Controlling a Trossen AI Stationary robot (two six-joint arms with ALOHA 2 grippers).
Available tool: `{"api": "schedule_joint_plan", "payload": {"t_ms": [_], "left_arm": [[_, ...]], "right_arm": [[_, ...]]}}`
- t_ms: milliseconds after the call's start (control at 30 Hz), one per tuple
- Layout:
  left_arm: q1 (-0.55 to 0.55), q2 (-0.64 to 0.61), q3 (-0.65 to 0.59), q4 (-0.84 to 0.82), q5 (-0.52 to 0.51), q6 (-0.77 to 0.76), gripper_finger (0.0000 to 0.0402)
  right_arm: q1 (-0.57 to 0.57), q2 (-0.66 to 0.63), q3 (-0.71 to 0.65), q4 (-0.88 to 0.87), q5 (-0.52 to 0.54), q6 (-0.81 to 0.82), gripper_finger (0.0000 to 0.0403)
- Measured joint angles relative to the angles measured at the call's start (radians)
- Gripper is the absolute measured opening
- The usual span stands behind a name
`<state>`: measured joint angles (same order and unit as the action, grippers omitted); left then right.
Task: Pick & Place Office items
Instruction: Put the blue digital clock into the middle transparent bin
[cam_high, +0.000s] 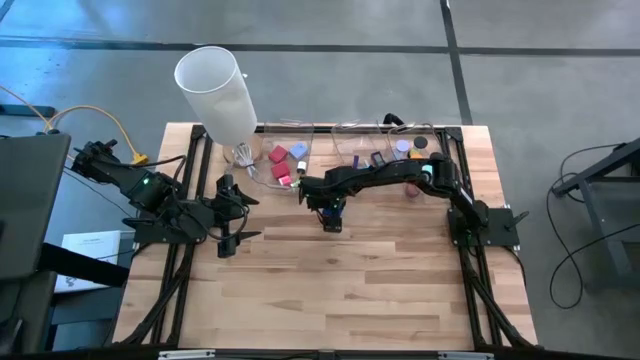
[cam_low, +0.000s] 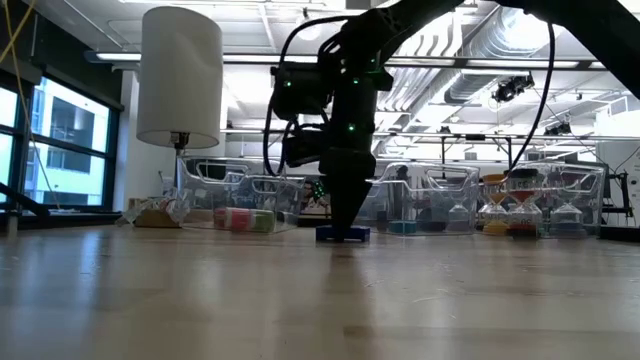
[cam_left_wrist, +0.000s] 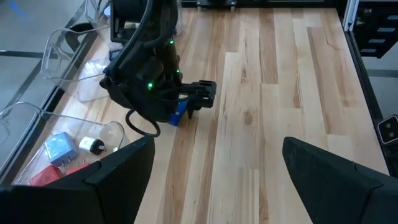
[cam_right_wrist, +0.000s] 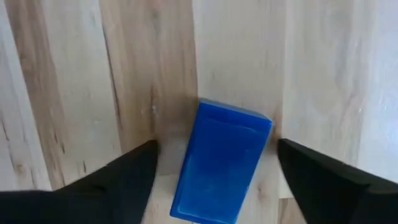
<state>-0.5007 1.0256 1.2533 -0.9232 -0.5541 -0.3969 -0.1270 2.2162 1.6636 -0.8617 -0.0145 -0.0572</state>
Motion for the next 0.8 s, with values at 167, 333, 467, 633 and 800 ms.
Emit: {"api": "schedule_joint_plan", "payload": {"t_ms": [167,333,467,633,800], "left_arm": [[0.0,0.0,0.0,0.004,0.0,0.0,0.0344],[0.0,0.0,0.0,0.004,0.0,0.0,0.0344],[0.0,0.0,0.0,0.004,0.0,0.0,0.0344],[0.0,-0.001,0.0,0.003,0.0,0.0,0.0344],[0.0,-0.001,0.0,0.003,0.0,0.0,0.0344]], "right_arm": [[-0.004,0.001,0.0,0.001,0.0,-0.001,0.023],[-0.004,0.001,-0.001,0.002,0.008,-0.024,0.0136],[0.004,0.001,-0.001,0.003,0.018,-0.037,0.0136],[0.023,-0.017,-0.004,-0.018,0.044,-0.042,0.0136],[0.046,-0.084,-0.006,-0.101,0.054,-0.01,0.0161]]}}
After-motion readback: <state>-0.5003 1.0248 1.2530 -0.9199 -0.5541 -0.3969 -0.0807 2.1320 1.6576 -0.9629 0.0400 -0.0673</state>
